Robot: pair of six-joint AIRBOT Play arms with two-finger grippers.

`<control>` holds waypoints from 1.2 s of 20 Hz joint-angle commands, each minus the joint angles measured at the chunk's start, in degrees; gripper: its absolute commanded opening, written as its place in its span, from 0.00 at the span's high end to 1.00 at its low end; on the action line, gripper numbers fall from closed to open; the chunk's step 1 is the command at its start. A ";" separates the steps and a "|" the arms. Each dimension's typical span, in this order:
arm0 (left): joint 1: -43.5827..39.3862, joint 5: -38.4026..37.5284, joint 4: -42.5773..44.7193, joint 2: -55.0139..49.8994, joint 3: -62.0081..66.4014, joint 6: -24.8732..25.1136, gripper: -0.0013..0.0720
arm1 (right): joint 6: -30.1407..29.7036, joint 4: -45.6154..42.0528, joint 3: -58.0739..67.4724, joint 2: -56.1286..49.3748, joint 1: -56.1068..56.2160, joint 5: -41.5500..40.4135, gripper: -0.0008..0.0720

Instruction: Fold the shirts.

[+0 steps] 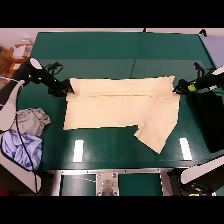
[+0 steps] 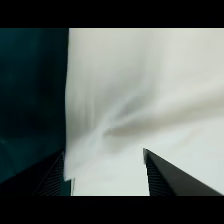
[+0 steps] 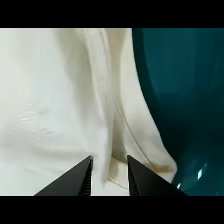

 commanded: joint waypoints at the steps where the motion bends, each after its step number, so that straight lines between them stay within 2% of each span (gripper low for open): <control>1: 2.12 -8.48 -0.35 2.51 0.37 -2.32 0.21 | 1.97 0.13 2.34 3.80 -2.03 5.62 0.61; 3: 3.43 -9.01 -0.15 7.26 -3.52 -2.49 0.33 | 2.40 0.13 -1.68 9.18 -3.91 6.93 0.61; 5: 3.82 -6.88 0.70 15.06 -12.13 -2.27 0.33 | 3.56 0.13 -9.99 16.37 -6.49 6.82 0.61; 7: 3.82 -1.16 1.09 25.00 -24.52 -2.64 0.33 | 6.10 0.13 -20.68 24.50 -9.90 5.44 0.62; 9: 3.82 5.40 0.96 35.85 -38.16 -5.14 0.33 | 7.48 0.11 -31.28 32.41 -14.73 3.52 0.62; 10: 3.80 8.31 0.09 41.09 -44.94 -6.78 0.31 | 8.02 0.17 -36.06 35.71 -17.35 1.90 0.62; 11: 3.80 10.58 -1.62 45.44 -50.84 -7.80 0.21 | 8.15 0.35 -40.96 38.88 -20.00 0.48 0.61; 12: 3.80 12.90 -3.65 49.66 -56.87 -8.17 0.12 | 8.13 0.52 -45.51 41.46 -22.38 -0.33 0.51; 13: 3.80 15.28 -5.57 53.00 -62.31 -8.17 0.12 | 8.17 0.72 -49.35 43.32 -23.96 -1.60 0.42; 15: 3.80 21.33 -12.74 56.00 -70.36 -7.67 0.12 | 6.56 5.70 -56.33 45.79 -24.41 -4.55 0.41; 17: 2.49 27.19 -18.97 55.87 -74.93 -5.14 0.12 | 4.22 9.81 -61.18 45.88 -22.99 -5.42 0.41; 21: -2.73 40.65 -23.41 55.82 -76.24 -5.22 0.14 | 3.54 11.02 -66.75 45.90 -19.61 -8.00 0.41; 24: -4.48 47.41 -25.51 55.65 -76.24 -7.17 0.16 | 2.49 12.31 -68.52 45.70 -16.76 -10.71 0.41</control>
